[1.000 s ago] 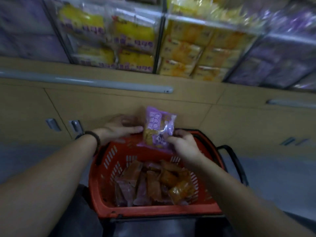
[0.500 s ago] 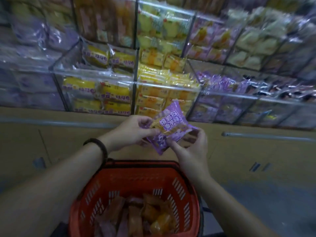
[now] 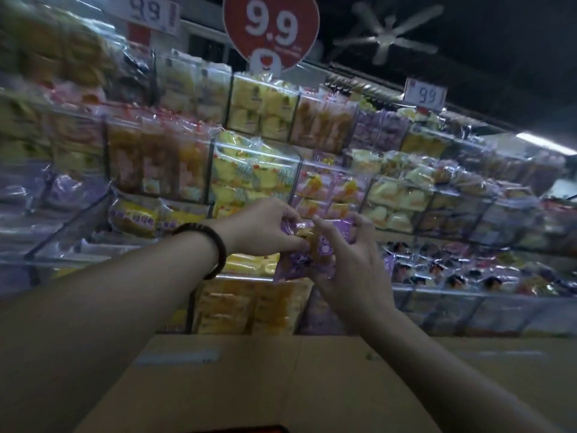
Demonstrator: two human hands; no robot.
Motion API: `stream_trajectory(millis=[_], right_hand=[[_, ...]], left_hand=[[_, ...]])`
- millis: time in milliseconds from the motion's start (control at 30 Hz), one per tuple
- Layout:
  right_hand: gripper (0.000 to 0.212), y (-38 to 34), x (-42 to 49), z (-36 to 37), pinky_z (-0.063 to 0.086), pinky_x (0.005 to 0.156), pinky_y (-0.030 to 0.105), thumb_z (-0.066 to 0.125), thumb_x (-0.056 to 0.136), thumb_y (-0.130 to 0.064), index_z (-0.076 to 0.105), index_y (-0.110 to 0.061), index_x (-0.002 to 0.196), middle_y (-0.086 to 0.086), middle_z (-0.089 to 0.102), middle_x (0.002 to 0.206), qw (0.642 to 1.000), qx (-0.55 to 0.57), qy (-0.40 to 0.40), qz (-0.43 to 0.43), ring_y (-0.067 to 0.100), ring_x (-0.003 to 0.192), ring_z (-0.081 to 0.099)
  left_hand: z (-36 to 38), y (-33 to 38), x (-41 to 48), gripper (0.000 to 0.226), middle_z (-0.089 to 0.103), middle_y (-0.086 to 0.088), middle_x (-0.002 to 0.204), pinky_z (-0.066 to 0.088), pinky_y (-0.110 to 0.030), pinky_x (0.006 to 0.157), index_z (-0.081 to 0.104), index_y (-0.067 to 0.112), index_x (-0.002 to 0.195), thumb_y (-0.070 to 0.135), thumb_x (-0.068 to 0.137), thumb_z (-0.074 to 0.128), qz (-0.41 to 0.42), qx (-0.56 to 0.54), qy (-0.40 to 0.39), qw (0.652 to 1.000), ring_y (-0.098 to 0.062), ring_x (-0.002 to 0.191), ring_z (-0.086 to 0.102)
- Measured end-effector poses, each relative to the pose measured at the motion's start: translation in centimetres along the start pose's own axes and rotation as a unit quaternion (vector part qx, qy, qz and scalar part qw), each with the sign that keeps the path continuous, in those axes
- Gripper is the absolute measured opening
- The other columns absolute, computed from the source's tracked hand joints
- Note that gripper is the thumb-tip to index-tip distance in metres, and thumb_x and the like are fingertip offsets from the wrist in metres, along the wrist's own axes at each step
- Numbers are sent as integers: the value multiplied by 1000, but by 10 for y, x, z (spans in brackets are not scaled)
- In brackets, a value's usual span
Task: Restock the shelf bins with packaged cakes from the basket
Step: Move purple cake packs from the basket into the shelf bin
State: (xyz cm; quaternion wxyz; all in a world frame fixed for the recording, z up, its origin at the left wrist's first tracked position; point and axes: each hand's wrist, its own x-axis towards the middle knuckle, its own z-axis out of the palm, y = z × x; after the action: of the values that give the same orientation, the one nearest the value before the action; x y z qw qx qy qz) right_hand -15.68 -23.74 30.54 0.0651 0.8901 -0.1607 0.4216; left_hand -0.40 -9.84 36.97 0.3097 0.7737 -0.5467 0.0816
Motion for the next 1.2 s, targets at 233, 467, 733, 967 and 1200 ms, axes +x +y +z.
stream_trajectory(millis=[233,467,733,967,1200], right_hand=[[17,49,72,17,47,67,21,75,96,-24,61,-30,104,-2,44,111,992,111,17,52,14,85,61],[13,81,133,63,49,77,36,73,92,-31,63,-24,94,1,60,97,989,117,-42,82,22,90,61],[39,73,180,54,58,72,36,80,77,-33,72,-18,112,7,78,102,869,21,-493,31,25,90,73],[19,95,205,47,51,72,27,86,82,-26,76,-34,95,-12,72,88,880,0,-472,-55,5,81,65],[15,107,249,76,59,73,39,83,84,-29,69,-32,87,-8,67,86,974,-64,-211,-51,18,81,65]], left_hand=[[21,-37,24,51,72,11,115,63,-38,80,60,36,132,71,95,57,-29,-166,43,985,-9,97,72],[65,-79,0,61,54,20,140,44,-33,109,44,41,149,76,100,36,25,198,-50,979,-5,128,44],[53,-86,7,62,31,25,155,28,-39,120,29,51,155,78,99,34,32,198,-175,964,-7,142,23],[55,-93,14,69,37,30,146,28,-37,116,38,49,152,84,92,39,32,149,-142,978,-1,134,26],[63,-101,11,67,39,31,141,34,-40,115,40,52,146,85,88,46,29,125,-108,986,-4,133,28]])
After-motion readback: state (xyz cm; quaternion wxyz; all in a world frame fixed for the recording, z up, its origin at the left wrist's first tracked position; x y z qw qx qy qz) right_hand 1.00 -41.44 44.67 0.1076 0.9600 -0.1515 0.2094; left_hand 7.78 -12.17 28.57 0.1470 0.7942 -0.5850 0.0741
